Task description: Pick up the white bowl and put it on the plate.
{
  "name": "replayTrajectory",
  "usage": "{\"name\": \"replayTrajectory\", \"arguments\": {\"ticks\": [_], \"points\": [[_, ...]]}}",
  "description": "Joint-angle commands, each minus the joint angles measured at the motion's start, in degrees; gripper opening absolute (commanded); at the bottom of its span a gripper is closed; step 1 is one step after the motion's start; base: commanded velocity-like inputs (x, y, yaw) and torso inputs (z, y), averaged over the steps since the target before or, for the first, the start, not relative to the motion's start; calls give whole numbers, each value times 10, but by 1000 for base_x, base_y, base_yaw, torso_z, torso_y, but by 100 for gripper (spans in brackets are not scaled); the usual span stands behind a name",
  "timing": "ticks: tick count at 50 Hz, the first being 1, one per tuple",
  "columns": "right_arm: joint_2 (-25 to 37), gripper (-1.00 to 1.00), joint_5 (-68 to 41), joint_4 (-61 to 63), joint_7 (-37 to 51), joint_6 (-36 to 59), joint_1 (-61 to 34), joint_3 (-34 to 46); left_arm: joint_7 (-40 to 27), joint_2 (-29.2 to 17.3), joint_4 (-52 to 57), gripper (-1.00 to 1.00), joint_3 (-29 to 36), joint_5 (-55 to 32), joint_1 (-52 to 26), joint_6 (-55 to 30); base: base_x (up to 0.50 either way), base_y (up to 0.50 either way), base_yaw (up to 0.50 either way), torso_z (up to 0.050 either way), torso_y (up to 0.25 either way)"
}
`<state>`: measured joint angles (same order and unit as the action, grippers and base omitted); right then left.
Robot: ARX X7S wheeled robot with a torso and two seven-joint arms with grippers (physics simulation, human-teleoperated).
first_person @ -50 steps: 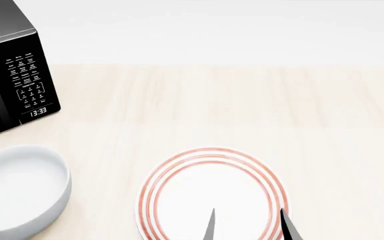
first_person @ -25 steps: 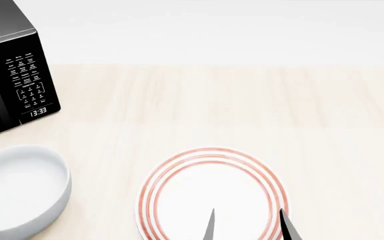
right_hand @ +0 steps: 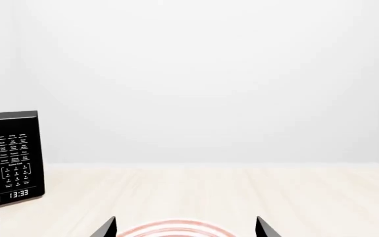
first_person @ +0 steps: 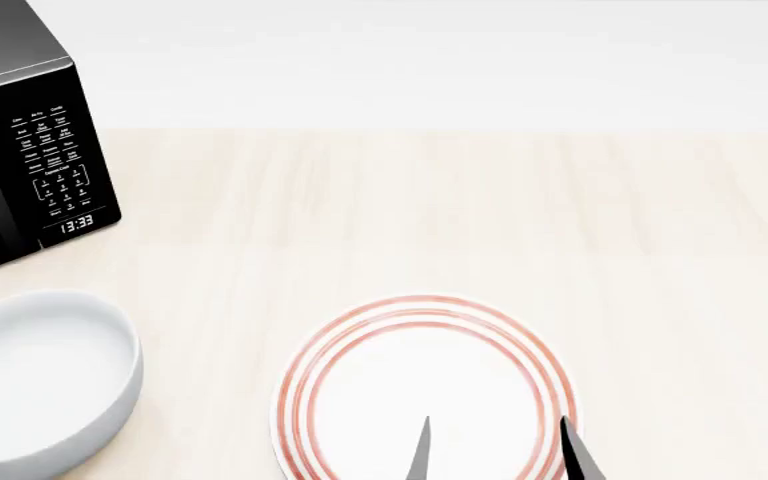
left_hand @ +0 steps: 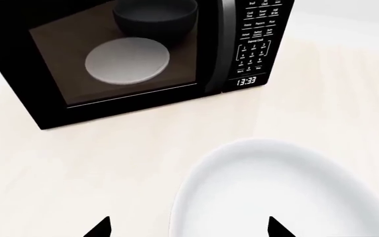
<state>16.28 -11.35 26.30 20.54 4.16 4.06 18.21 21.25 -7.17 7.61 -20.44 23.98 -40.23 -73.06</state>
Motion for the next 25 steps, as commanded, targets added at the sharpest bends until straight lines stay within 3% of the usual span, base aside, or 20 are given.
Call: {"name": "replayTrajectory", "arguments": {"ticks": [1,25], "points": [[-9,100,9,-4,-12,-2,-3,-11,7,11,-15,100,-11,1,2,14,0,0,0,0,0],[-3,100,6,-6,-8,-4,-3,-5,-12,10,-38,100,-13,-9,12,39,0,0,0,0,0]]}}
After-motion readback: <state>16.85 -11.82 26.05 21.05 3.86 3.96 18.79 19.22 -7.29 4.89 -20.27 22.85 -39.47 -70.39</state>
